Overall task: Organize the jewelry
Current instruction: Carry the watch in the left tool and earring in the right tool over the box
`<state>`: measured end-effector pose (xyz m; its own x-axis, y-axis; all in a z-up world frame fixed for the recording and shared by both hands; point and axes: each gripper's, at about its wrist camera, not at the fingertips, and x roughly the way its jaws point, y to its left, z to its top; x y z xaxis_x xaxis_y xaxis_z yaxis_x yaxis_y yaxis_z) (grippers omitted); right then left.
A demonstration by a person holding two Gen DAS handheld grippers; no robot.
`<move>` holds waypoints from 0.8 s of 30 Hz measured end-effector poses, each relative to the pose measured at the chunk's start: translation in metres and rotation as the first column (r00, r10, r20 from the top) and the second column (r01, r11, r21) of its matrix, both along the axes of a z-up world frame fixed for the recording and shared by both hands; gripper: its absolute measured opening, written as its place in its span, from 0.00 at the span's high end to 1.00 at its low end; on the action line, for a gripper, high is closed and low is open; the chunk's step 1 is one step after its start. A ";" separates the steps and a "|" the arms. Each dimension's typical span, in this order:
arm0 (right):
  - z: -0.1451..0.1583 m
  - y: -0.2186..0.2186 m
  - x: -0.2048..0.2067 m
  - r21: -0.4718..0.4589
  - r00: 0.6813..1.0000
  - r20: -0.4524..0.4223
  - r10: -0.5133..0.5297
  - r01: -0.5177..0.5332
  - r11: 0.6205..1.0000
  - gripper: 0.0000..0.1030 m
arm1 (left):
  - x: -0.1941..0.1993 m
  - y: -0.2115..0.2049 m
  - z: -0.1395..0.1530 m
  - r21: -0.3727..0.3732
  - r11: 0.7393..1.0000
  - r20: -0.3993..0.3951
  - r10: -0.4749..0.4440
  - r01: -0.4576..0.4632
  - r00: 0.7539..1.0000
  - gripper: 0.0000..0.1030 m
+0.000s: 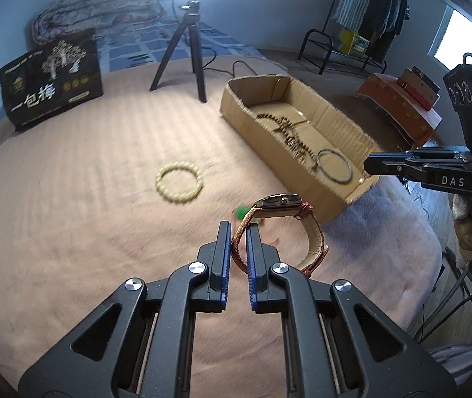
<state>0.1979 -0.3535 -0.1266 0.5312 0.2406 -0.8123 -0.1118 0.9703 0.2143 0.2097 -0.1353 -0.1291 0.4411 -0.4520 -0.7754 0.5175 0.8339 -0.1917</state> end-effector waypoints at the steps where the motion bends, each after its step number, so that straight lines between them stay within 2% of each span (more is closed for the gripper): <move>1: 0.000 -0.005 0.001 0.001 1.000 0.004 -0.009 0.009 1.000 0.93 | 0.003 -0.006 0.002 -0.002 1.000 0.005 0.000 0.000 1.000 0.93; 8: 0.000 -0.031 0.009 -0.003 0.998 0.031 -0.055 0.055 0.998 0.93 | 0.022 -0.043 0.010 -0.018 1.000 0.027 -0.007 0.008 1.000 0.93; 16: -0.003 -0.045 0.019 -0.053 0.996 0.061 -0.068 0.072 0.996 0.93 | 0.038 -0.084 0.013 -0.009 1.000 0.063 -0.004 0.004 0.998 0.93; 24: -0.006 -0.059 0.034 -0.074 0.993 0.074 -0.090 0.095 0.993 0.93 | 0.064 -0.112 0.005 0.002 1.000 0.047 0.015 -0.015 0.999 0.93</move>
<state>0.2316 -0.4122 -0.1329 0.6051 0.1259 -0.7861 -0.0328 0.9905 0.1334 0.2742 -0.2472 -0.1239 0.4840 -0.4434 -0.7544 0.5136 0.8420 -0.1653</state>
